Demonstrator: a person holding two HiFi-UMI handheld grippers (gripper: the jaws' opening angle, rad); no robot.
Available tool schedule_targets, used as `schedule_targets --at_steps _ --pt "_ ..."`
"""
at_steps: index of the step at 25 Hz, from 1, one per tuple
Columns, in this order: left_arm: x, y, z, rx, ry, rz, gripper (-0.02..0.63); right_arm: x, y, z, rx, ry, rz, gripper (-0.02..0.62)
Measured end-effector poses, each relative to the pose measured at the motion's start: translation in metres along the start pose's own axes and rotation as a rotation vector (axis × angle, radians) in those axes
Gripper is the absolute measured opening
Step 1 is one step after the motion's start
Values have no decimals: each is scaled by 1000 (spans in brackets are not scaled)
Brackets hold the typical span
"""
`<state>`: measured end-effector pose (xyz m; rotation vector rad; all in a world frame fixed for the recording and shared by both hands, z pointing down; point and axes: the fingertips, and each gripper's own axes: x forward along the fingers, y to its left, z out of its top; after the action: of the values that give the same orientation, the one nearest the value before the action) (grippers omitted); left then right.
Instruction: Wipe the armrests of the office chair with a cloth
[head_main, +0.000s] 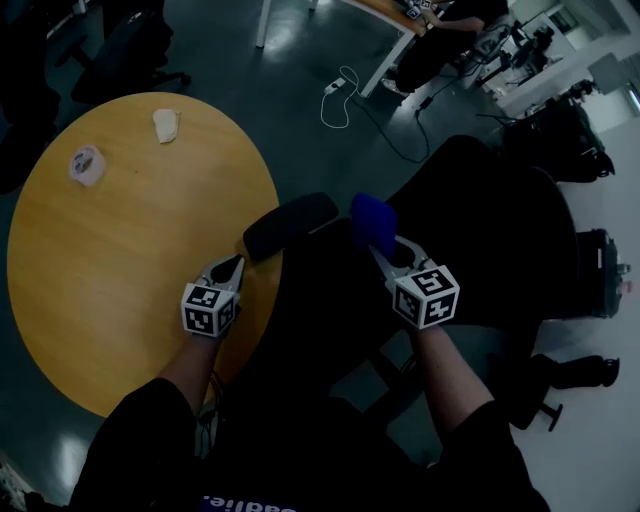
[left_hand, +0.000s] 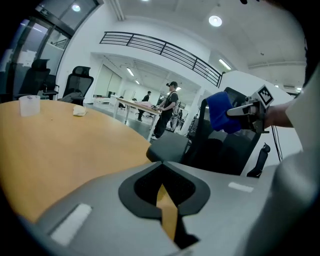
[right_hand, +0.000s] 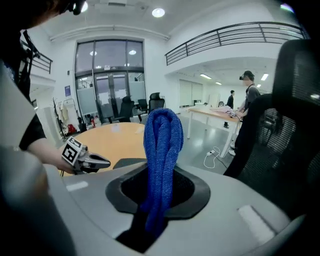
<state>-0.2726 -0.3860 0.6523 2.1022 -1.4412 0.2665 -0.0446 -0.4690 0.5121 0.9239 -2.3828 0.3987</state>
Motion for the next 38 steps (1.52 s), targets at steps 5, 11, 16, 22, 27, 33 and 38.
schedule_targets --at_steps 5,11,16,22,27,33,38 --pt "21 23 -8 -24 17 11 20 79 -12 -2 -181 184 -18 87" --pt "30 27 -13 -12 28 -19 20 150 -39 -7 -450 383 -71 87" --pt "31 24 -10 -35 22 -45 20 191 -40 -20 -595 506 -40 87" --pt "24 29 -17 -52 34 -36 20 206 -11 -21 -556 500 -14 87" --pt "20 29 -24 -64 48 -21 18 205 19 -20 -627 471 41 87" --pt "20 32 -25 -65 42 -2 18 206 98 -22 -716 395 188 87" --pt "19 32 -20 -73 21 6 18 203 157 -25 -729 353 305 87"
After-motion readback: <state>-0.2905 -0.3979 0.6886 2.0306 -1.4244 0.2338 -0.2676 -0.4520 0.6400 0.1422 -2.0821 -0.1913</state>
